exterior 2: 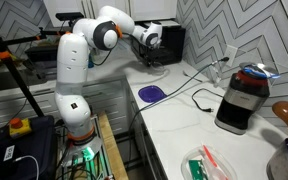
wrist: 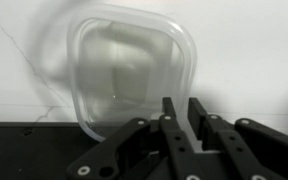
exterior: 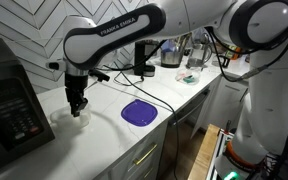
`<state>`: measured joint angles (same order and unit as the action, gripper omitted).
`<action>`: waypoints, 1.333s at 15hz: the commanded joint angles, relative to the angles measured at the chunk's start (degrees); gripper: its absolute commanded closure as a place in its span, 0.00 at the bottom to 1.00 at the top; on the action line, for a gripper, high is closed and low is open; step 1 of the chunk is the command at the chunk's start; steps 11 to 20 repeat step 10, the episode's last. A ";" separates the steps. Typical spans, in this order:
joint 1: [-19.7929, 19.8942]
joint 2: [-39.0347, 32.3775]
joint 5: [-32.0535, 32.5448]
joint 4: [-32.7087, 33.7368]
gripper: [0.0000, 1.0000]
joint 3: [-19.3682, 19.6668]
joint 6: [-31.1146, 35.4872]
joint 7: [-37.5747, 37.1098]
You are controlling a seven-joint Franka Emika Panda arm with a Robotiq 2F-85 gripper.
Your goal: Move the left bowl to the left
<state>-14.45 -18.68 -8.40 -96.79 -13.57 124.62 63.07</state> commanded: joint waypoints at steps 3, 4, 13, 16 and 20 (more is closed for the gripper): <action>2.96 4.96 -1.31 -2.07 0.30 -1.29 0.40 -0.52; 3.29 6.75 -1.37 -3.04 0.23 -1.05 1.03 -1.03; 4.66 11.52 -2.63 -3.37 0.00 0.15 2.19 -3.17; 4.66 11.52 -2.63 -3.37 0.00 0.15 2.19 -3.17; 4.66 11.52 -2.63 -3.37 0.00 0.15 2.19 -3.17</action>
